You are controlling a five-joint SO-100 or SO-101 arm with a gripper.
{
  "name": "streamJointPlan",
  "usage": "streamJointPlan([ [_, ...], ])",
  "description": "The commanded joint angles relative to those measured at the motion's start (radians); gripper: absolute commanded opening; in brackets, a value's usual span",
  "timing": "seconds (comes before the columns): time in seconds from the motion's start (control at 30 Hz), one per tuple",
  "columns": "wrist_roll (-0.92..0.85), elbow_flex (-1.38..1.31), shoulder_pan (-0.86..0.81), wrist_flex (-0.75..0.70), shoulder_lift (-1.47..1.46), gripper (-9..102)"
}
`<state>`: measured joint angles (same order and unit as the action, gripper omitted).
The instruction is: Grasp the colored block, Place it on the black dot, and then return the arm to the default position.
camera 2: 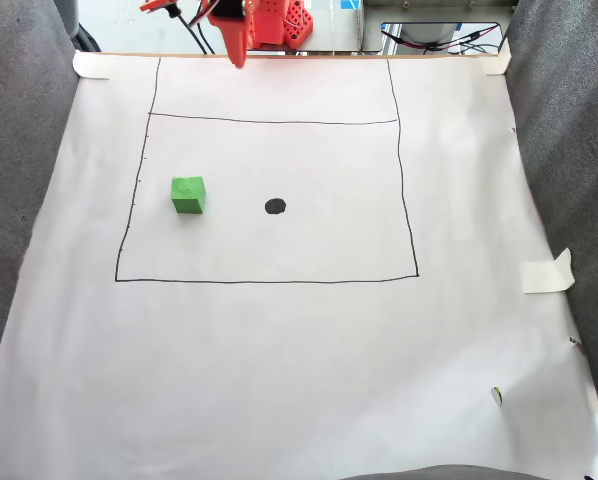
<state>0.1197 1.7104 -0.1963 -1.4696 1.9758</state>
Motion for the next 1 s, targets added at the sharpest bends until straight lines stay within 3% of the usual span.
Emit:
streamJointPlan([
  [0.0, -0.021, -0.146, -0.046, -0.021, -0.064, 0],
  [0.47, -0.080, -0.601, -0.164, -0.103, -0.545, 0],
  [0.67, -0.089, -0.830, -0.161, -0.210, -0.712, 0],
  [0.97, -0.084, -1.049, -0.133, -0.225, -0.933, 0],
])
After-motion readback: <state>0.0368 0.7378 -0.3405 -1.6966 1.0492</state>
